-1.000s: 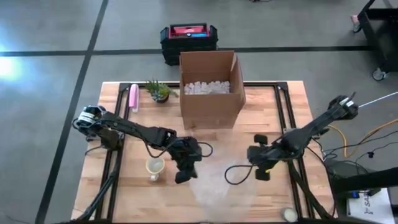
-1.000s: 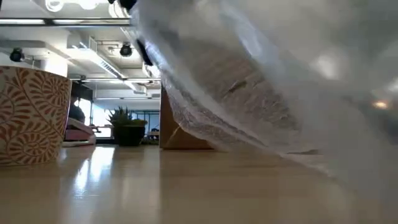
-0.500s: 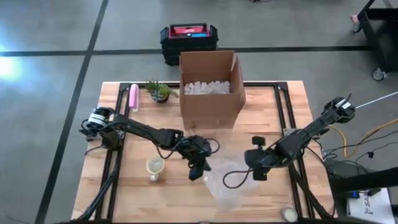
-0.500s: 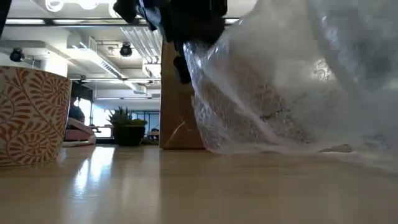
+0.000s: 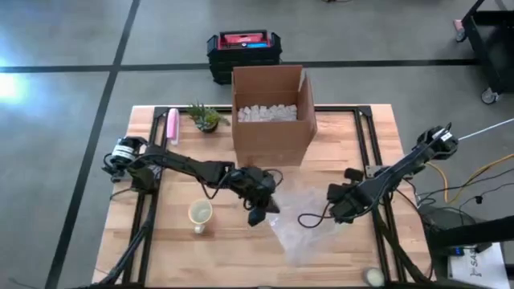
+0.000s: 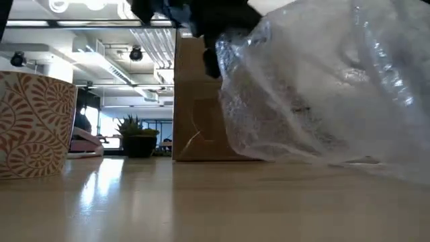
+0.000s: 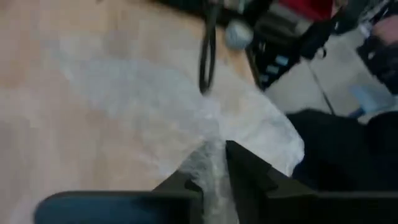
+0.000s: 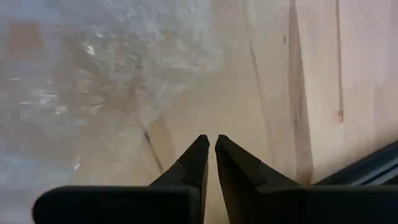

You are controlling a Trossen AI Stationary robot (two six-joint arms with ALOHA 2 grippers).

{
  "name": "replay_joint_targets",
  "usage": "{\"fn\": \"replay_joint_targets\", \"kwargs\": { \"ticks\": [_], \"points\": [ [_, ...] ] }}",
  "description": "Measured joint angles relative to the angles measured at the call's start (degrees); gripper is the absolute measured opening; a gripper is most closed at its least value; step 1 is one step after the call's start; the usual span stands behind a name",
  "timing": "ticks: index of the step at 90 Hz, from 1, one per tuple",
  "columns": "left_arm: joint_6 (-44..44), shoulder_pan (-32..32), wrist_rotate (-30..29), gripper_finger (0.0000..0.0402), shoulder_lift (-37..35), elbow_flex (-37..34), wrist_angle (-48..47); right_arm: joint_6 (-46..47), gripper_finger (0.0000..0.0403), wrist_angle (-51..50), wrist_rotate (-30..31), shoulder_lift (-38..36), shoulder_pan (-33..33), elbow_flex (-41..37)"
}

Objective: Wrap mug
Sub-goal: Wrap the orange patterned mug using the bubble wrap

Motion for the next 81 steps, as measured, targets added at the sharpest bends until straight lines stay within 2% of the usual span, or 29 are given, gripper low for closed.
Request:
{"fn": "replay_joint_targets", "kwargs": {
  "ticks": [12,18,24,33,44,66,73,81],
  "points": [
    [0.45,2.04,-1.59,0.0151,0.51,0.02,5.62,0.24,0.0018,0.03,0.81,-2.96,-0.01,0.02],
    [0.68,2.65,-5.34,0.019,0.53,0.02,6.06,1.09,0.0018,0.0,1.18,-4.24,0.0,0.02],
    [0.3,2.78,-10.28,0.022,-0.31,0.02,2.58,1.91,0.0018,0.17,1.17,-5.33,0.0,0.02],
    [0.13,2.28,-12.6,0.0246,-3.06,0.02,-5.02,3.22,0.0018,0.21,1.17,-6.22,0.0,0.02],
    [-0.42,0.61,-13.72,0.0249,-7.87,0.02,-17.31,3.29,0.0018,0.81,1.18,-6.69,0.0,0.02],
    [-4.92,-4.82,-26.36,0.0215,-13.24,-0.16,-44.62,1.51,0.0018,3.89,1.23,-6.24,0.0,0.02],
    [-6.52,-6.1,-27.44,0.0204,-12.71,-2.73,-45.96,0.7,0.0018,5.07,1.33,-6.24,0.0,0.02],
    [-6.16,-6.75,-26.33,0.0194,-11.48,-7.01,-40.37,-0.92,0.0018,6.53,2.03,-6.13,0.0,0.02]
  ]
}}
